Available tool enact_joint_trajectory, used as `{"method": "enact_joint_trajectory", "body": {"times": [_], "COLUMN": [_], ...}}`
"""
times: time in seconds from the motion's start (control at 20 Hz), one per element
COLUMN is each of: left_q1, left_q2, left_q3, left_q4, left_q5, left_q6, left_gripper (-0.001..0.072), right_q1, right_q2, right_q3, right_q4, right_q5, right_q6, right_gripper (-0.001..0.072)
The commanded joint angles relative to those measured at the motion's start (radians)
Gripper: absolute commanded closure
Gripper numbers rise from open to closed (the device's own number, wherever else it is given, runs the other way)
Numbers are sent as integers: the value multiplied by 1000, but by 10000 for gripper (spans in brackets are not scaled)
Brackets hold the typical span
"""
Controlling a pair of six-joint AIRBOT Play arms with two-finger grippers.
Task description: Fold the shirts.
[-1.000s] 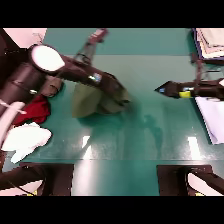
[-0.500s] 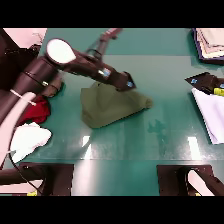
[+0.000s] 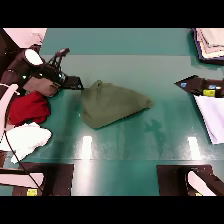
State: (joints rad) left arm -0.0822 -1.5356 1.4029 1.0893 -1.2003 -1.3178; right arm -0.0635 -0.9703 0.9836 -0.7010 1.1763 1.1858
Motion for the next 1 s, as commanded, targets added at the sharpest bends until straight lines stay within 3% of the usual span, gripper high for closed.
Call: {"method": "enact_joint_trajectory", "body": {"times": [0.0, 0.1, 0.15, 0.25, 0.3, 0.35, 0.45, 0.6, 0.75, 0.95], "left_q1": [31, 22, 22, 23, 23, 23, 23, 23, 23, 23], "left_q2": [-98, -122, -121, -119, -119, -117, -117, -117, -117, -108], "left_q3": [-36, -36, -35, -34, -33, -32, -31, -31, -30, 8], "left_q4": [-71, -96, -98, -133, -136, -140, -151, -151, -151, -150], "left_q5": [41, 84, 101, 130, 132, 126, 96, 53, 37, 6], "left_q6": [60, 60, 60, 61, 63, 61, 62, 70, 70, 70], "left_gripper": [7, 8, 43, 520, 679, 682, 682, 682, 682, 682], "right_q1": [75, 82, 77, 62, 62, 62, 75, 137, 209, 232], "right_q2": [-73, -114, -133, -177, -209, -245, -325, -444, -528, -546], "right_q3": [0, 0, 0, 0, 0, 0, 0, 1, 3, 6], "right_q4": [-1, -10, -18, -61, -80, -105, -112, -101, -76, -75], "right_q5": [-9, -6, -3, -1, 2, 7, 11, -28, -110, -249], "right_q6": [3, 4, 19, 47, 48, 48, 47, 47, 44, 44], "right_gripper": [260, 260, 260, 259, 257, 252, 93, 96, 136, 365]}}
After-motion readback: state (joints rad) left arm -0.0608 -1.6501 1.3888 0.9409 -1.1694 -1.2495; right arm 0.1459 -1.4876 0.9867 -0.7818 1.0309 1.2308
